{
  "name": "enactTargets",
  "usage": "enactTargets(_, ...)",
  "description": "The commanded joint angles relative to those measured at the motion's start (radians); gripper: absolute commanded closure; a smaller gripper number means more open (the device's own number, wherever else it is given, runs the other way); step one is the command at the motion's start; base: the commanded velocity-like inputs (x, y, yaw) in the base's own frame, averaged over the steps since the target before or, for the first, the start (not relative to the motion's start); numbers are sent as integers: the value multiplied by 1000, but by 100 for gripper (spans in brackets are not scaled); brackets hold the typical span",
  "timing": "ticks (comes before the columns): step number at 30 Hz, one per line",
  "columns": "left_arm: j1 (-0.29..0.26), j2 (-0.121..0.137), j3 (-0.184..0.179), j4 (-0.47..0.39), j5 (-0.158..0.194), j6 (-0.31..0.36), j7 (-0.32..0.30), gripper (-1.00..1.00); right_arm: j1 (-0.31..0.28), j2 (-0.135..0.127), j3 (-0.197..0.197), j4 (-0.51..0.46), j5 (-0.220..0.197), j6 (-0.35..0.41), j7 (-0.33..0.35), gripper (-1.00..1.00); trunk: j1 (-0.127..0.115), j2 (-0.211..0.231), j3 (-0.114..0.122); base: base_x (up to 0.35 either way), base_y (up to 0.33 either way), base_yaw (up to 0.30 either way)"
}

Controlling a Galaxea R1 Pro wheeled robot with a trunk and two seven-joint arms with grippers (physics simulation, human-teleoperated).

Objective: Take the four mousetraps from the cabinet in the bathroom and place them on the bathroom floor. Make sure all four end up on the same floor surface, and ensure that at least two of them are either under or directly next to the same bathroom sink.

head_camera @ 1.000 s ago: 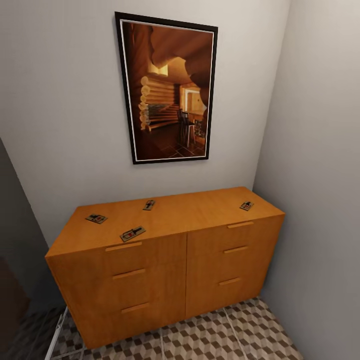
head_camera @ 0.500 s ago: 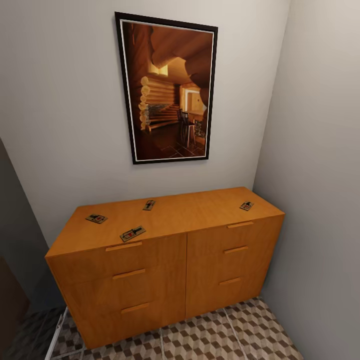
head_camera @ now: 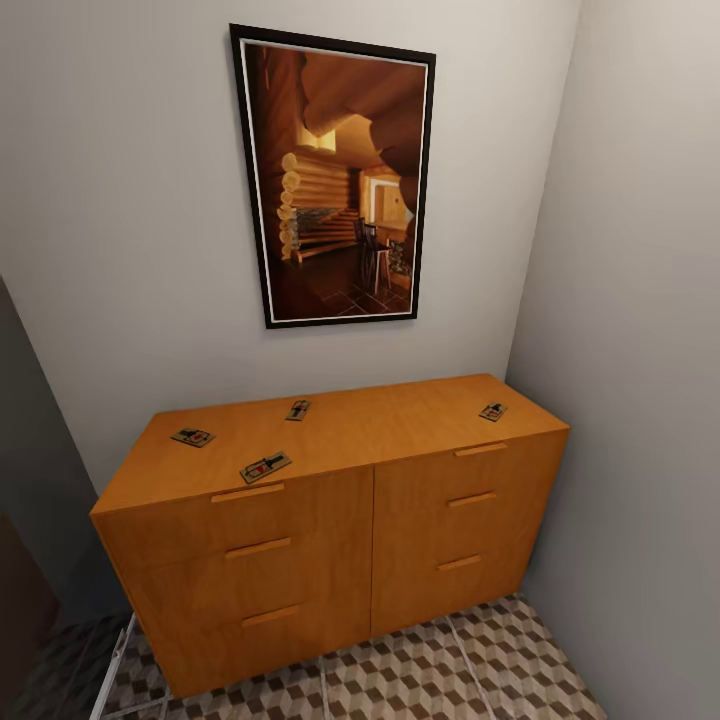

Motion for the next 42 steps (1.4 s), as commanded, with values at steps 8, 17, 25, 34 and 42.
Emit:
enactTargets(8, 0, -1, 1, -121, 2, 13, 1, -100, 0, -12, 1, -177, 5, 114, -1, -100, 0, -1, -1, 0, 0, 0)
enactTargets(17, 0, -3, 0, -486, -2, 241, -2, -100, 0, -22, -68, -536, 5, 330, 1, -100, 0, -1, -1, 0, 0, 0)
enactTargets(25, 0, -7, -6, -640, -2, 331, -3, -100, 0, -35, -111, -706, 11, 449, 4, -100, 0, -1, -1, 0, 0, 0)
enactTargets(34, 0, -15, -12, -767, -1, 432, -7, -100, 0, -39, -120, -855, 14, 579, 4, -100, 0, -1, -1, 0, 0, 0)
enactTargets(42, 0, -45, -30, -820, -1, 473, -9, -100, -5, -40, -122, -900, 15, 609, 4, -100, 0, -1, -1, 0, 0, 0)
